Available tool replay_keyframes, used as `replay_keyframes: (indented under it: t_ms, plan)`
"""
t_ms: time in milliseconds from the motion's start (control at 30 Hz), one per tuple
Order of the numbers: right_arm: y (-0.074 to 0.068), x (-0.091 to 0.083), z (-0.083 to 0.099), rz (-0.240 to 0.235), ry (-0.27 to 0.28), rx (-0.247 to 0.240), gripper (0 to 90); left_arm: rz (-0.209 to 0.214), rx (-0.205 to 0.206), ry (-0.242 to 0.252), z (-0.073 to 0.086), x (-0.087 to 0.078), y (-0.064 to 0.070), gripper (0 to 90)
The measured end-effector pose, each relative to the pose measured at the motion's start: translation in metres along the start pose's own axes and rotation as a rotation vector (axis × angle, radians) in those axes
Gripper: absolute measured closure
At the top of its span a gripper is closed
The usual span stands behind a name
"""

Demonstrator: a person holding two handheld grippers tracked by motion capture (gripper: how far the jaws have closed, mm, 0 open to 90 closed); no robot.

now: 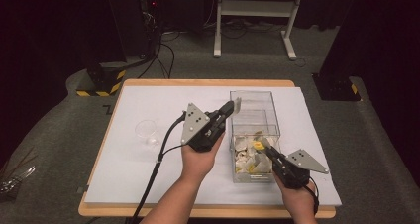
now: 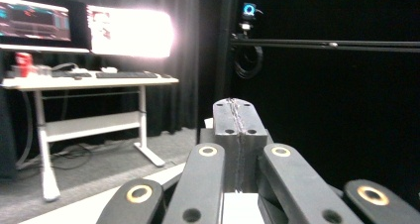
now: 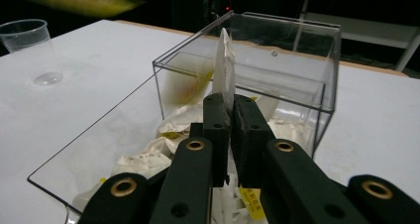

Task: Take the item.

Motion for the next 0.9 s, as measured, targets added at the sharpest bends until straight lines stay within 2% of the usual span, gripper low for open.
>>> replay_keyframes:
  t_ms: [100,267,300,333,367,500,567,700,900]
  plan:
    - [0.007,-0.003,0.0,0.012,0.005,0.014,85.9,-0.035,-0.005,0.014,-0.006,-0.011,-0.015,90.0]
    - [0.011,-0.005,0.001,0.019,0.003,0.014,85.8,-0.063,0.003,0.013,-0.008,-0.02,-0.028,90.0]
    - [0.011,-0.005,0.0,0.018,0.0,0.012,85.8,-0.059,-0.054,0.045,-0.009,-0.02,-0.026,90.0]
    - [0.009,-0.005,0.0,0.011,-0.007,0.012,85.6,-0.083,0.001,0.014,-0.009,-0.027,-0.038,90.0]
    - [0.009,-0.005,0.0,0.011,-0.007,0.012,85.6,-0.083,0.001,0.014,-0.009,-0.027,-0.038,90.0]
    - [0.005,-0.003,-0.001,0.002,-0.013,0.008,84.8,-0.118,-0.005,0.01,-0.008,-0.039,-0.055,90.0]
    - [0.004,-0.002,-0.001,-0.003,-0.017,0.008,84.4,-0.125,-0.005,0.009,-0.007,-0.041,-0.058,90.0]
    - [0.003,0.0,0.001,-0.01,-0.021,0.019,79.9,-0.155,-0.005,0.004,-0.004,-0.052,-0.073,90.0]
    - [0.002,0.001,0.002,-0.005,-0.03,0.014,79.8,-0.176,-0.008,0.001,-0.003,-0.061,-0.084,90.0]
Point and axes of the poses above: each handheld gripper's, and its own axes: x roughly forward along the jaws, z roughly out of its underside, y roughly to its right, the point moved 6 cm from there along x, roughly forward along the jaws, and after that the axes turned 5 degrees about -x, right-handed, at the moved point
